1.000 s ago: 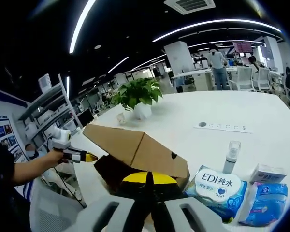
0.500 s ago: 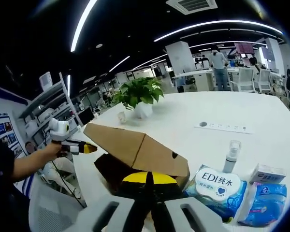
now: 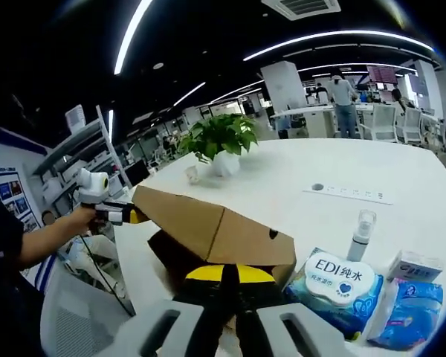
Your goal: Operate the shoe box by opening the lid, removing the specified soft item, and placing it in the target area until the item is outside and the box remains undamaged.
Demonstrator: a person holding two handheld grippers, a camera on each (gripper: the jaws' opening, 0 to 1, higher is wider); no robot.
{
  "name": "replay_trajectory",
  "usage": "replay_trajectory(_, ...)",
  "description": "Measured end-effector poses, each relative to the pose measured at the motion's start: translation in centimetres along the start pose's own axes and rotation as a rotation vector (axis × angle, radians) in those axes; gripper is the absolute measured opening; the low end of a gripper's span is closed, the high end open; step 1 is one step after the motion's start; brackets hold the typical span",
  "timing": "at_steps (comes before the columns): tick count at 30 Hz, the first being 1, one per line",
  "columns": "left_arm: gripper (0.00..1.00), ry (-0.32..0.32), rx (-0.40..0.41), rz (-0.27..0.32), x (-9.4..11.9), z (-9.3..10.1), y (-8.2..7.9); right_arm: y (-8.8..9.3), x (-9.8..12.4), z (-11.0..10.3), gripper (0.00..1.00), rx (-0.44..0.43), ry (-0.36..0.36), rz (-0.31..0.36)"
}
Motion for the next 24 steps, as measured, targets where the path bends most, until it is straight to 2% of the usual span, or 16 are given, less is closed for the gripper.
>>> replay_trajectory(3,0.22,0.007,-0.02,0.0,0.1,0.0,0.0,0.4,0.0,-0.3,0.03,0.047,-0.011,-0.008)
replay_trajectory(12,0.24,0.02,-0.044,0.016,0.4,0.1,-0.2,0.8,0.0,-0.3,0.06,0.059,-0.009,-0.001)
replay_trajectory(24,0.25,0.038,-0.065,0.01,0.4,0.4,-0.1,1.3,-0.1,-0.4,0.07,0.127,-0.009,0.002)
Point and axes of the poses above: the point that each gripper's makers call its tool centre point, and the gripper's own axes: x roughly backward along the fingers, z roughly to its right, y roughly out of its underside, the point moved 7 cm from there along x, roughly backward along the fingers, and after that the axes turned 13 degrees about z, right-handed, at the moved point
